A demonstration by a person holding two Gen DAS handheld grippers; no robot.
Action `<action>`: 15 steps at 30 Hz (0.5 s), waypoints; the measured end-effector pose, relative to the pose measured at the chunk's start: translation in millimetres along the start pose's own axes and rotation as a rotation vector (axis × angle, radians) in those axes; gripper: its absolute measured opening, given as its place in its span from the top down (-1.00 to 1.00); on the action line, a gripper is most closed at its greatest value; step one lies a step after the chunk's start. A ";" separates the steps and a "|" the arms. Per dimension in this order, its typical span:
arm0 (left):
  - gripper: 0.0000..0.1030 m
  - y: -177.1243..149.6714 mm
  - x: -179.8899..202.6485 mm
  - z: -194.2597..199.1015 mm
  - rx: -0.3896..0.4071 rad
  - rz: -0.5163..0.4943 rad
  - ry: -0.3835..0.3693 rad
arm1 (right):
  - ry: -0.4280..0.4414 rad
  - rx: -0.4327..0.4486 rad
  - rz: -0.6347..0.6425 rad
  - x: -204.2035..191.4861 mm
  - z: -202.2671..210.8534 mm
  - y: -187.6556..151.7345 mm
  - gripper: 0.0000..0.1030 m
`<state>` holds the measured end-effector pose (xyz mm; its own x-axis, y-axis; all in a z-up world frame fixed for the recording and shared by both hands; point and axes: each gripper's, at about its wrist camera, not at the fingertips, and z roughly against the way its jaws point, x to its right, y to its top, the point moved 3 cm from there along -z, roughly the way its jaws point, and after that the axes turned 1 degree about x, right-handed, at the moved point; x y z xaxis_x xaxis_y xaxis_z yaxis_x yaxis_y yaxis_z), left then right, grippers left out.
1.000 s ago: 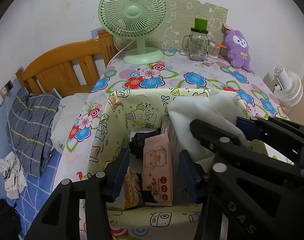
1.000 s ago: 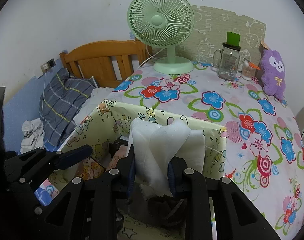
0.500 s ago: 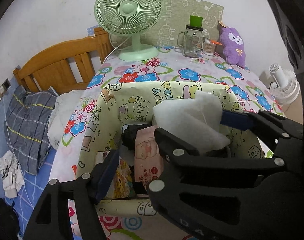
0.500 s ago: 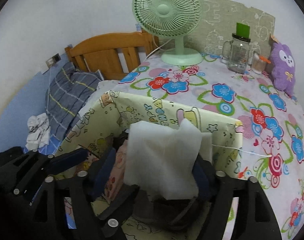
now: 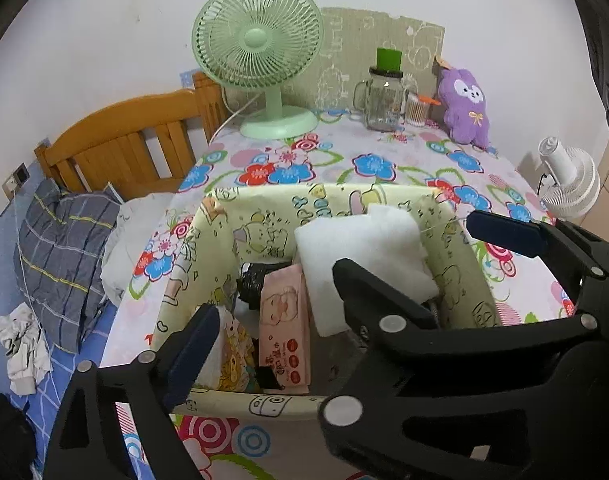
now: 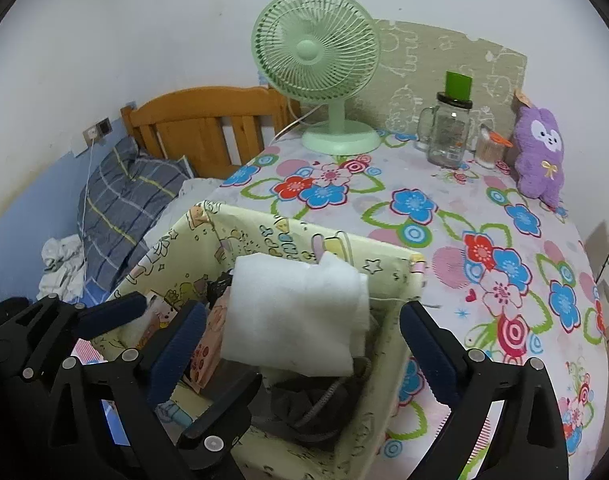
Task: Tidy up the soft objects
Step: 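Open the left tool releasing the packet into the box while the right tool lowers the towel, then open the right tool dropping the towel into the box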
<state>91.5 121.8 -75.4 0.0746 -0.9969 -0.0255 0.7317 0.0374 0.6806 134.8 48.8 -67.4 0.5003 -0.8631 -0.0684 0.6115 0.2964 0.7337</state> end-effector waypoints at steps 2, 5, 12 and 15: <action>-0.83 1.4 3.2 2.0 0.008 -0.006 0.005 | -0.011 0.006 -0.004 3.8 4.9 0.1 -0.92; -0.85 3.9 7.7 4.4 0.017 -0.011 0.009 | -0.028 0.018 -0.008 7.4 13.0 -0.5 -0.92; -0.91 8.6 25.1 16.3 0.049 -0.021 -0.008 | -0.077 0.058 -0.033 23.1 36.3 -2.8 -0.92; -0.93 11.3 36.9 22.9 0.069 -0.032 -0.017 | -0.099 0.076 -0.046 32.2 48.6 -4.2 -0.92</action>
<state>87.0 83.8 -51.9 0.0400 -0.9986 -0.0358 0.6850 0.0014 0.7285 118.5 -0.2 -39.9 0.4080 -0.9122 -0.0387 0.5824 0.2274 0.7805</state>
